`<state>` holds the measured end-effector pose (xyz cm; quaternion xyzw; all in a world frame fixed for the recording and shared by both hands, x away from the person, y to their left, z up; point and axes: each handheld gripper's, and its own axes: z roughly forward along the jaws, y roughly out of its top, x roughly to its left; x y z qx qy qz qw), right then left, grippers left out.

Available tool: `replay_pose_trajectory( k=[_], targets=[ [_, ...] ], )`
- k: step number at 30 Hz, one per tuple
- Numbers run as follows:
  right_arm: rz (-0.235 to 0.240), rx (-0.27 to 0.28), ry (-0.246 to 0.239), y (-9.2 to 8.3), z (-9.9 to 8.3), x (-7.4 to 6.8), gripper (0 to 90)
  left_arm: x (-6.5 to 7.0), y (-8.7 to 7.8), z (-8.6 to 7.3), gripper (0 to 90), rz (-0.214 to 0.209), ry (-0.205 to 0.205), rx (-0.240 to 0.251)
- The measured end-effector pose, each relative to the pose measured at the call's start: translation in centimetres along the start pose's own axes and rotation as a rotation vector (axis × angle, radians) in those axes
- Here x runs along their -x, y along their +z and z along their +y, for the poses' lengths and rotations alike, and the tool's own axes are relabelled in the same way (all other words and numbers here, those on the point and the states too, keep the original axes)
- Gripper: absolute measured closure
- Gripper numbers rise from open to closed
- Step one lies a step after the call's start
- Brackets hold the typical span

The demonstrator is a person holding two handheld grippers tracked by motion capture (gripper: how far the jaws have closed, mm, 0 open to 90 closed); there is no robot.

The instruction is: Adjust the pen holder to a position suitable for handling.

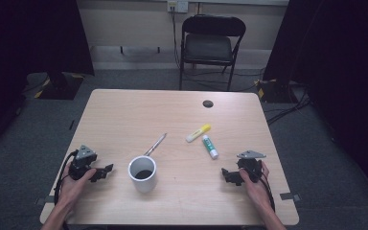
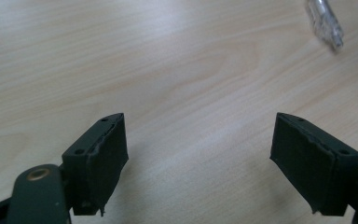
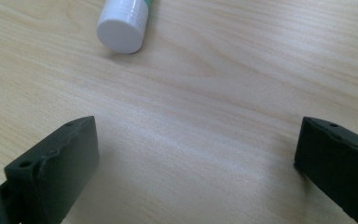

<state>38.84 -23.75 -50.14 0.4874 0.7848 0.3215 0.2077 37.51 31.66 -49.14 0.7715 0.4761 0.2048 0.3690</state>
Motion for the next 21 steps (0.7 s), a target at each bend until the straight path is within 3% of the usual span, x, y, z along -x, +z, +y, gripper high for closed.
replay_pose_trajectory(
  k=[3,7,11,18,21],
  targets=[
    [0.005,0.001,-0.008,0.0,0.0,0.1,0.0,0.0,-0.4,0.2,18.5,-0.009,-0.010,0.011],
    [0.005,-0.002,-0.005,0.0,0.0,0.2,0.0,0.2,-1.2,0.5,22.9,-0.044,-0.006,0.036],
    [0.007,-0.002,-0.005,0.0,0.0,0.2,0.0,0.4,-2.2,1.0,26.0,-0.093,-0.027,0.073],
    [0.008,-0.001,-0.006,0.0,0.0,0.2,0.0,1.1,-2.9,1.6,30.7,-0.123,-0.004,0.090],
    [0.008,-0.001,-0.006,0.0,0.0,0.2,0.0,1.5,-3.1,1.9,32.8,-0.160,-0.001,0.107]
  ],
)
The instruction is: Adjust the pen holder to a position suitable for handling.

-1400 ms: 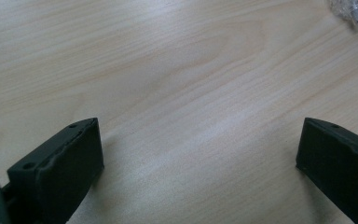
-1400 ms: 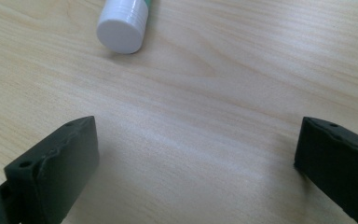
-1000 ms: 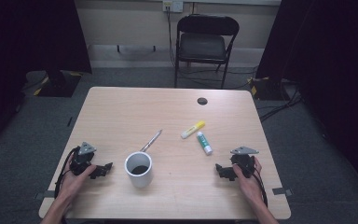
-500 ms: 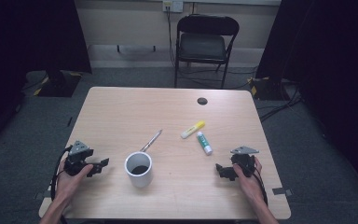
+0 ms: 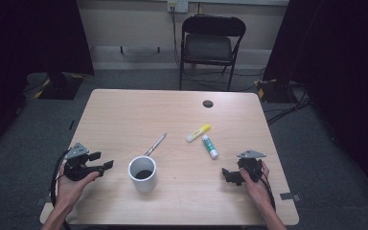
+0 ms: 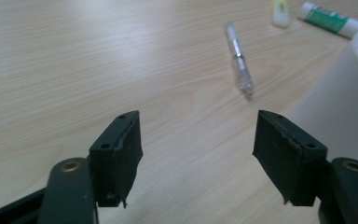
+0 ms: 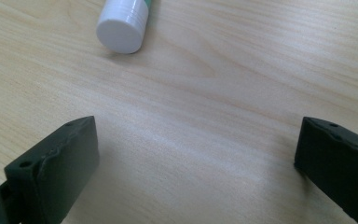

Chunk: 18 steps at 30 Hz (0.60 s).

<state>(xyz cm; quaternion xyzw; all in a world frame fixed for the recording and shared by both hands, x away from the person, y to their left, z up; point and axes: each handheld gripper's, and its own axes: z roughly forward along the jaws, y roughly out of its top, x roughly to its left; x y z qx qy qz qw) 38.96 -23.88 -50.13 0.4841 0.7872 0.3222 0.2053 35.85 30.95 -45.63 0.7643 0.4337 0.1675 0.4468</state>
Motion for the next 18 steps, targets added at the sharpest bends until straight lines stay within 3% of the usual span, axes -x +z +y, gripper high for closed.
replay_pose_trajectory(
  k=[11,18],
  targets=[
    [0.001,0.000,0.000,0.0,0.0,0.0,0.0,1.9,-0.2,1.2,35.0,-0.102,0.019,0.030],
    [0.000,0.000,0.000,0.0,0.0,0.0,0.0,3.6,-0.5,2.7,37.2,-0.154,0.073,0.054]
  ],
)
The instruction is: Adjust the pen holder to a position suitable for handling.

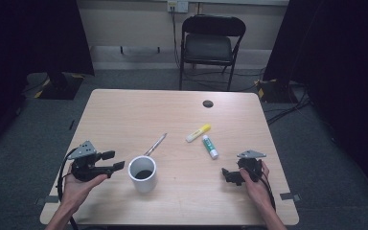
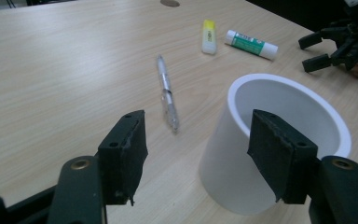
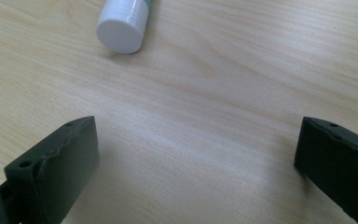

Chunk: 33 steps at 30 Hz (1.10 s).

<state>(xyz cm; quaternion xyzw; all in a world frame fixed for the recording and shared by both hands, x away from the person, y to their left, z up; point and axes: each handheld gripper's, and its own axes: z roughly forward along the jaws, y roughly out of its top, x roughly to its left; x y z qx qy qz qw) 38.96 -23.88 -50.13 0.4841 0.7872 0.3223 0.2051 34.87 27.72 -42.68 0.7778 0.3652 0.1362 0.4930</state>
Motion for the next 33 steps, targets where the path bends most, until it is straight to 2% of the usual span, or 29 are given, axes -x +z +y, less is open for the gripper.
replay_pose_trajectory(
  k=[3,4,5,7,9,10,11,13,16,18,20,27,30,31,33],
  targets=[
    [0.000,0.000,0.000,0.0,0.0,0.0,0.0,0.6,0.0,0.6,39.1,-0.011,0.017,0.018],
    [0.000,0.000,0.000,0.0,0.0,0.0,0.0,0.8,-0.1,0.8,39.1,-0.020,0.023,0.025],
    [0.000,0.000,0.000,0.0,0.0,0.0,0.0,1.2,-0.1,1.3,42.9,-0.036,0.024,0.042],
    [0.002,0.000,0.000,0.0,0.0,0.0,0.0,1.4,0.1,1.7,43.8,-0.051,0.033,0.045],
    [0.001,0.001,-0.001,0.0,0.0,0.0,0.0,1.6,0.2,2.0,46.9,-0.061,0.035,0.046],
    [0.002,0.002,-0.002,0.0,0.0,0.0,0.0,1.9,0.6,2.4,52.8,-0.069,0.051,0.036],
    [0.001,0.000,0.000,0.0,0.0,0.0,0.0,2.1,0.9,2.6,54.2,-0.076,0.062,0.034],
    [0.002,0.002,-0.002,0.0,0.0,0.0,0.0,2.3,1.4,2.8,59.0,-0.097,0.062,0.022],
    [0.002,0.002,-0.002,0.0,0.0,0.0,0.0,2.3,2.1,3.1,61.6,-0.106,0.059,0.013],
    [0.002,0.002,-0.002,0.0,0.0,0.0,0.0,2.2,2.4,3.1,62.1,-0.107,0.066,0.008],
    [0.002,0.002,-0.002,0.0,0.0,0.0,0.0,1.9,3.1,3.1,64.7,-0.104,0.044,-0.017],
    [0.004,0.001,-0.004,0.0,0.0,0.0,0.0,1.1,3.8,2.7,70.2,-0.107,0.017,-0.034],
    [0.006,0.001,-0.006,0.0,0.0,0.1,0.0,1.2,4.1,2.6,72.0,-0.099,0.023,-0.031],
    [0.006,0.001,-0.006,0.0,0.0,0.1,0.0,1.3,4.2,2.5,72.8,-0.081,0.033,-0.039],
    [0.006,0.000,-0.005,0.0,0.0,0.1,0.0,1.3,4.4,2.4,73.3,-0.096,0.031,-0.042]
  ],
)
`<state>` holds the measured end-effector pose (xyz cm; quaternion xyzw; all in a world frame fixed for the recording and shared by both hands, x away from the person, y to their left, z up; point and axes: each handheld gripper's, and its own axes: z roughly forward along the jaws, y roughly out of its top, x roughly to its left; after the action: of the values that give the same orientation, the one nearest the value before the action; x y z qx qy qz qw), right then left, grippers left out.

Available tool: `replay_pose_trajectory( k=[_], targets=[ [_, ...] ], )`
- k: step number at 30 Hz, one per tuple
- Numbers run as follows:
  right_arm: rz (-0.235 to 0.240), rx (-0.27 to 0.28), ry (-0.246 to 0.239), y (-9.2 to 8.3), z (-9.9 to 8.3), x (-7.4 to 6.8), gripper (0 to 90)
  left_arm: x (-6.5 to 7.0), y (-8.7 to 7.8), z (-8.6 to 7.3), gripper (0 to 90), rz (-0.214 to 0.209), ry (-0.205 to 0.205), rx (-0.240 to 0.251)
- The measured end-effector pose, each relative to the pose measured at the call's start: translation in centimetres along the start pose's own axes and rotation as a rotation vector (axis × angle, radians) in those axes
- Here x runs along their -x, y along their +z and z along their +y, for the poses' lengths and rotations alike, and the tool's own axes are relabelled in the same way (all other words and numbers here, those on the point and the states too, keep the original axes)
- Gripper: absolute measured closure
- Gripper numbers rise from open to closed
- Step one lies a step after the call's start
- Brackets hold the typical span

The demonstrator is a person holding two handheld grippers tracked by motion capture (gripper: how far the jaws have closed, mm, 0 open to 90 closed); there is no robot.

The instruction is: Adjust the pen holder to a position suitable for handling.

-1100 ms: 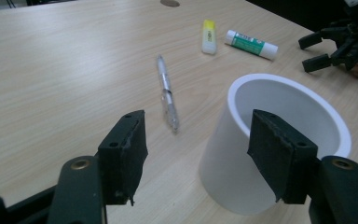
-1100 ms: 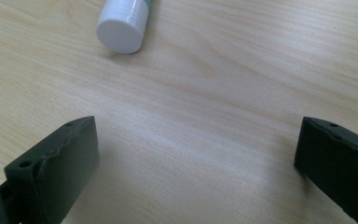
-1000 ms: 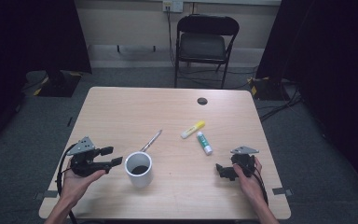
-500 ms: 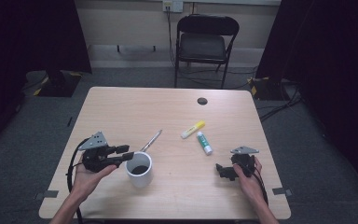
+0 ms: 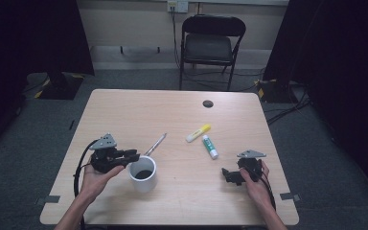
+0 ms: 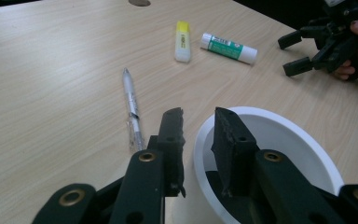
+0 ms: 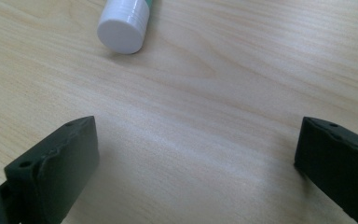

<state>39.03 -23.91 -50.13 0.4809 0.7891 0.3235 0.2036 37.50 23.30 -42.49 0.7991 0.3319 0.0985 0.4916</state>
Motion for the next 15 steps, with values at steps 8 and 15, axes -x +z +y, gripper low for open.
replay_pose_trajectory(
  k=[8,15],
  targets=[
    [0.001,0.000,-0.001,0.01,0.00,0.01,0.0,0.14,0.63,-0.09,78.2,0.000,0.024,-0.026],
    [0.002,0.001,-0.002,0.01,0.01,0.02,0.0,0.02,0.84,-0.52,77.2,-0.010,0.006,-0.032]
  ],
)
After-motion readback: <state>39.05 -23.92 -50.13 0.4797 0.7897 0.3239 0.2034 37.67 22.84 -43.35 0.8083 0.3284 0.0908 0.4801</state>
